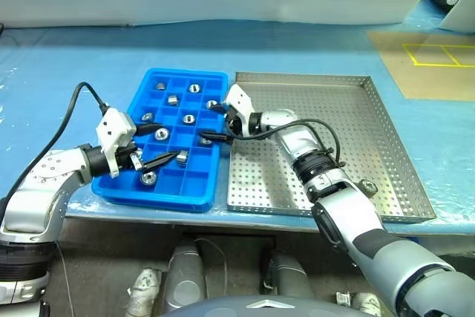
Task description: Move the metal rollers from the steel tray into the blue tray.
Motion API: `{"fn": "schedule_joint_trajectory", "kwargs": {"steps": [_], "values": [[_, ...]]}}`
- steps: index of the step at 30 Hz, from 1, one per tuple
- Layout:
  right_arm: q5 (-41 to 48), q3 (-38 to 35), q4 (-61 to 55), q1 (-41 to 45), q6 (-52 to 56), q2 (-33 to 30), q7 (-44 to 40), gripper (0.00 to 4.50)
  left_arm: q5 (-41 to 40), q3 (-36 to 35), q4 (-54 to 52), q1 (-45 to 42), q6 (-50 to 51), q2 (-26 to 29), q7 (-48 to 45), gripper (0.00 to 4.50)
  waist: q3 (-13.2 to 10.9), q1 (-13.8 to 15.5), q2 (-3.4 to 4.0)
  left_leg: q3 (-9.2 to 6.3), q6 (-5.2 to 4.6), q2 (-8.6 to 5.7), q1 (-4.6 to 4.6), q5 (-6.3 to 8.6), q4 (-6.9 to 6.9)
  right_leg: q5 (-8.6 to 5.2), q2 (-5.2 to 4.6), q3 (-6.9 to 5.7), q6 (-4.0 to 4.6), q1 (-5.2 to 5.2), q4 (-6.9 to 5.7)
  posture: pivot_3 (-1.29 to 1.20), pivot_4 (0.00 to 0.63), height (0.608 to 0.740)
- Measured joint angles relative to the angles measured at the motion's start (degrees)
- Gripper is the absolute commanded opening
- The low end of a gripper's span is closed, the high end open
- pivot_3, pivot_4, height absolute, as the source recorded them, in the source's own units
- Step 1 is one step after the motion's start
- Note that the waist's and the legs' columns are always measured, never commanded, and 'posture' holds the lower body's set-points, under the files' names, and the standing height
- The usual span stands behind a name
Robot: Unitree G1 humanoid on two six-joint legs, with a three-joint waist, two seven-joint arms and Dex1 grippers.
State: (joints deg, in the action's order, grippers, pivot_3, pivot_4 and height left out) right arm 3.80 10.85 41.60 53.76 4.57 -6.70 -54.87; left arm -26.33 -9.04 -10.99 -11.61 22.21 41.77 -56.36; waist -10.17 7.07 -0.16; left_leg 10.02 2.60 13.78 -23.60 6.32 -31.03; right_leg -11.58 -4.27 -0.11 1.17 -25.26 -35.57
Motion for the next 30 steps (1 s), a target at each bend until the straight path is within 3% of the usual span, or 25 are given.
{"fn": "schedule_joint_trajectory", "kwargs": {"steps": [7,12,19,30], "values": [[2.0,-1.4,-15.4,-4.5,6.0,-6.4,-1.0,4.48,2.9,7.7,11.8,-12.6,-4.8,-4.4,-5.2,4.39,0.0,-0.6,-0.03,0.03,0.04,-0.04,0.05,-0.03,-0.06,0.01,0.03,0.09,-0.01,0.06,0.00,-0.14,0.150,0.740],[2.7,-4.7,-25.4,-11.7,12.3,-12.5,2.8,4.48,5.6,13.5,23.1,-22.8,-9.6,-10.7,-10.6,4.39,0.0,-2.3,-0.05,0.06,0.05,-0.08,0.05,-0.05,-0.16,0.03,0.03,0.18,-0.04,0.11,0.01,-0.27,0.150,0.740],[4.4,-9.3,-42.9,-23.2,22.5,-17.7,9.1,4.48,8.5,18.9,35.8,-30.7,-15.8,-19.8,-17.5,4.39,0.0,-5.5,-0.05,0.12,-0.03,-0.07,0.08,-0.01,-0.19,0.04,0.08,0.29,-0.04,0.11,0.08,-0.49,0.150,0.740],[7.5,-16.3,-62.1,-36.1,35.1,-22.5,17.8,4.48,11.5,20.6,51.4,-38.2,-24.1,-28.8,-24.6,4.39,0.0,-9.1,-0.05,0.24,-0.24,-0.11,0.28,0.11,-0.29,0.07,0.07,0.41,-0.12,0.41,0.34,-0.66,0.150,0.740]]}}
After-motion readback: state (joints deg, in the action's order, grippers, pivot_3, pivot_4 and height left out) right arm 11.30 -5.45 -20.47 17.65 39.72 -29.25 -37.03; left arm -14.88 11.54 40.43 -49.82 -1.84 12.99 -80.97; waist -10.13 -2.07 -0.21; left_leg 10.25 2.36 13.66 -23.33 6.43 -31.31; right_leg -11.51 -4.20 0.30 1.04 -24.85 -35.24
